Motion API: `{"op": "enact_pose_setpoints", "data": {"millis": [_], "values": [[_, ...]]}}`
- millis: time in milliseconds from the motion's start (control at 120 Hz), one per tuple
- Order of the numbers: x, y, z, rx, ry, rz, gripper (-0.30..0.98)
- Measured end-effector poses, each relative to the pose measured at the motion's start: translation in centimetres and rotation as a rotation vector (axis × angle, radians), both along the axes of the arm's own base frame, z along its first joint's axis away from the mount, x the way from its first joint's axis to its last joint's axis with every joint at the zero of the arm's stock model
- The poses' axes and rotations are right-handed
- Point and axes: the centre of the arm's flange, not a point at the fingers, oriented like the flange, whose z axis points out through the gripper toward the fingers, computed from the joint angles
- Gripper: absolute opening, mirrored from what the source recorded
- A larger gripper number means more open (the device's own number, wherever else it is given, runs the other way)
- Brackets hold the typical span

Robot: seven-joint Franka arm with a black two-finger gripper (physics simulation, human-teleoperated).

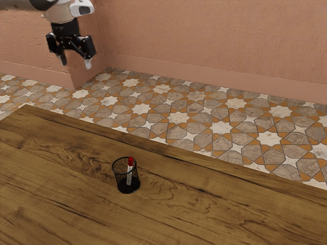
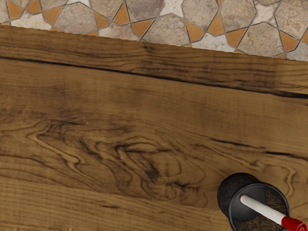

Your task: Take the marker out of the pen holder and place it to the left of the pen holder.

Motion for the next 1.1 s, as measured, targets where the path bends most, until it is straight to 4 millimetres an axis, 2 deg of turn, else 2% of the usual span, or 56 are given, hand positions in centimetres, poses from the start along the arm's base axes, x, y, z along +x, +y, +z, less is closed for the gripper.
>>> {"op": "enact_pose_setpoints", "data": {"millis": [42, 92, 192, 233, 267, 342, 425, 475, 517, 600, 675, 725, 800, 875, 975, 1100], "values": [[-0.1, 1.3, 0.1, 0.004, 0.002, 0.014, 0.67], [-0.1, 1.5, 0.2, 0.005, 0.005, 0.007, 0.67], [0.1, 1.2, 0.2, 0.000, 0.008, -0.016, 0.67], [0.7, -0.2, 0.1, -0.005, -0.005, -0.038, 0.67], [2.3, -2.6, -1.5, -0.001, -0.004, -0.069, 0.67], [6.3, -7.9, -7.4, 0.012, 0.013, -0.123, 0.67], [9.3, -11.2, -13.2, 0.019, 0.020, -0.138, 0.67], [10.4, -12.9, -16.3, 0.002, 0.026, -0.138, 0.67], [11.0, -13.6, -18.7, -0.039, 0.038, -0.116, 0.67], [11.4, -13.4, -22.7, -0.124, 0.083, -0.031, 0.67], [10.7, -10.6, -25.6, -0.164, 0.142, 0.093, 0.67], [10.2, -9.4, -26.8, -0.189, 0.178, 0.164, 0.67], [9.3, -8.7, -27.8, -0.221, 0.224, 0.244, 0.67], [7.4, -8.3, -28.7, -0.264, 0.283, 0.316, 0.67], [4.9, -8.2, -29.2, -0.305, 0.336, 0.391, 0.67], [3.1, -8.2, -29.5, -0.343, 0.355, 0.464, 0.67]]}}
